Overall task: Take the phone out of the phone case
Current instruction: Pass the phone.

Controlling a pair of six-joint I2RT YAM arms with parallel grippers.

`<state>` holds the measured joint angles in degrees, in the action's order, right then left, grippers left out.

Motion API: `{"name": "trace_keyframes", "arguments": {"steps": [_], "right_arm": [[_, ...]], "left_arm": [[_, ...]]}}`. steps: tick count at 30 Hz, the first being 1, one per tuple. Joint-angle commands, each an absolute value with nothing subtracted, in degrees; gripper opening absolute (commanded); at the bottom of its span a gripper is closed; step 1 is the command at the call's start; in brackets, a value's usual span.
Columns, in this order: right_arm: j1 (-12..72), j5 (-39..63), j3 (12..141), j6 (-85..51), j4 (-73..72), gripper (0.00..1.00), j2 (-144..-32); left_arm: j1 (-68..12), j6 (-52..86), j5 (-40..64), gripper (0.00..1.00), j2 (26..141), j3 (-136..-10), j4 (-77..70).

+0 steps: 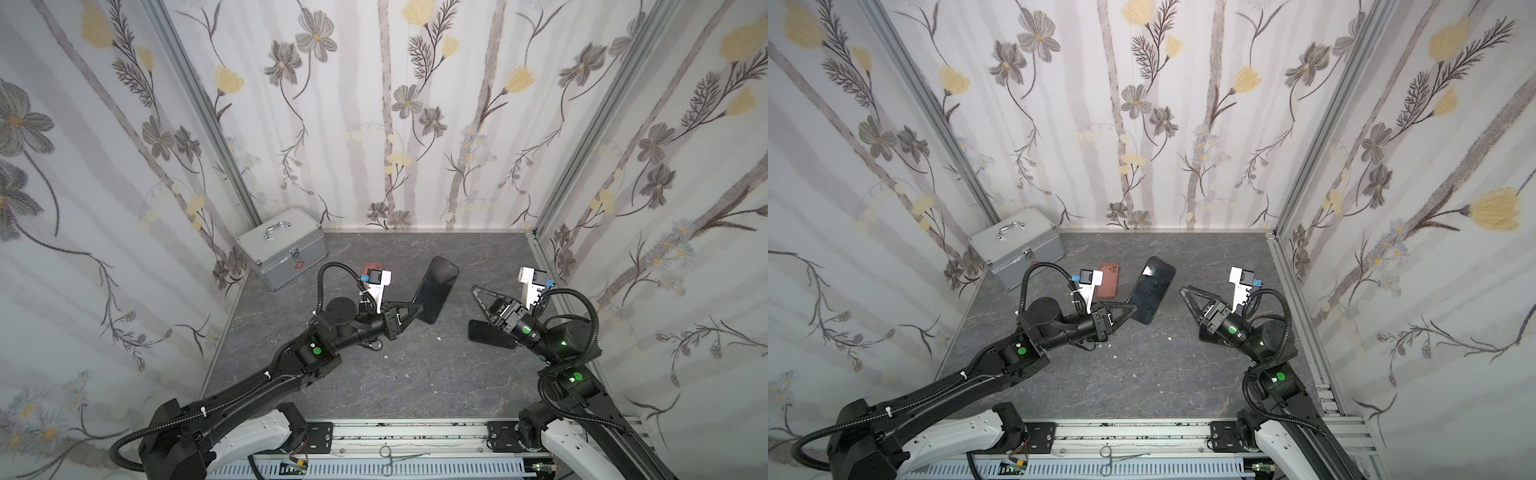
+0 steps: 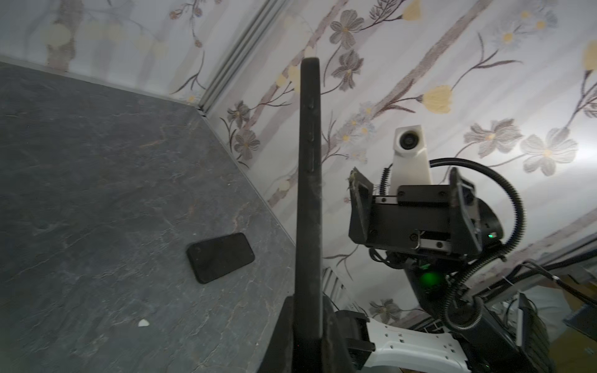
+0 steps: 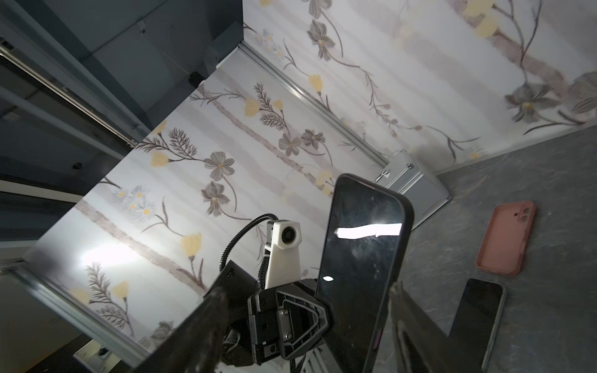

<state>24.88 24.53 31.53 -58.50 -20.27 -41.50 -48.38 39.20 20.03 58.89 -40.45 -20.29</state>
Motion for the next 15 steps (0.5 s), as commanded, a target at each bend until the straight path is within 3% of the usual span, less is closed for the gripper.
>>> {"name": "trace_keyframes", "arguments": {"steps": [1,6,9,11,15], "right_arm": [[24.8,10.4,31.9,-45.6,-7.8,0.81,-40.5],[24.7,4.8,38.6,-31.0,4.4,0.83,-43.0],[24.8,8.2,45.0,-22.2,11.1,0.83,-46.1],[24.8,11.9,47.6,-18.4,12.8,0.99,-47.7],[24.6,17.1,51.1,-13.2,14.3,1.00,-49.5]], "left_arm": [[-47.8,30.9,16.5,0.00,59.0,-41.1,-14.7],[-47.4,26.0,16.9,0.00,61.2,-45.2,-6.5],[-46.5,27.6,19.0,0.00,62.9,-47.3,-4.0],[-46.1,29.1,19.1,0.00,63.3,-47.8,-4.1],[-45.7,27.0,18.6,0.00,62.5,-48.3,-4.1]]}}
